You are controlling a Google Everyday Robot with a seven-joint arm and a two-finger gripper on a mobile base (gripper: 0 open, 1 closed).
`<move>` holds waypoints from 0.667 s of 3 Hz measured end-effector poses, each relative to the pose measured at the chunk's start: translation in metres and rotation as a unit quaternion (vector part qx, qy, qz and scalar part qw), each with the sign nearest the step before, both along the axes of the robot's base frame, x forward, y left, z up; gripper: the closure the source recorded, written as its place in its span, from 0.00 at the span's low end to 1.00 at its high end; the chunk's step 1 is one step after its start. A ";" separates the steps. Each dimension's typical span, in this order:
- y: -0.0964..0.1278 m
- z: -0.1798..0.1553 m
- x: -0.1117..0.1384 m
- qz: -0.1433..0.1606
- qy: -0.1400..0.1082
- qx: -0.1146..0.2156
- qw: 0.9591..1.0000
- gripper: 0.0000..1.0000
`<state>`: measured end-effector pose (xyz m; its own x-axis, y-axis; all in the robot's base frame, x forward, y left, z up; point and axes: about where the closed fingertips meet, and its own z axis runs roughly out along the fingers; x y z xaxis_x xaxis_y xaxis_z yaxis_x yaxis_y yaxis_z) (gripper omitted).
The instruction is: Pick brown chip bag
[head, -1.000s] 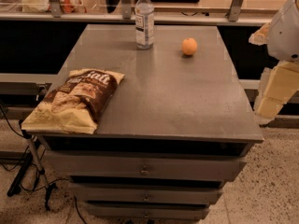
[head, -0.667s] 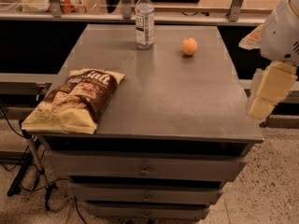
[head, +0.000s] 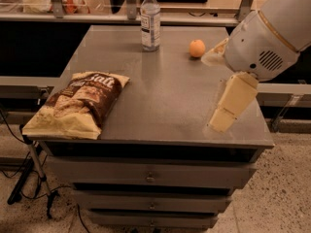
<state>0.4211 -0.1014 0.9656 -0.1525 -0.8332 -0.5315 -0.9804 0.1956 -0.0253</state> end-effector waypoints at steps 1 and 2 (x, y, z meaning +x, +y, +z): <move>0.000 0.000 0.000 0.000 -0.001 -0.001 1.000 0.00; 0.009 -0.007 0.004 -0.011 -0.008 0.019 1.000 0.00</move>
Offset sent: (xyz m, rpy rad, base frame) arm 0.0138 0.0230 -0.0238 0.1153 -0.0318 -0.0644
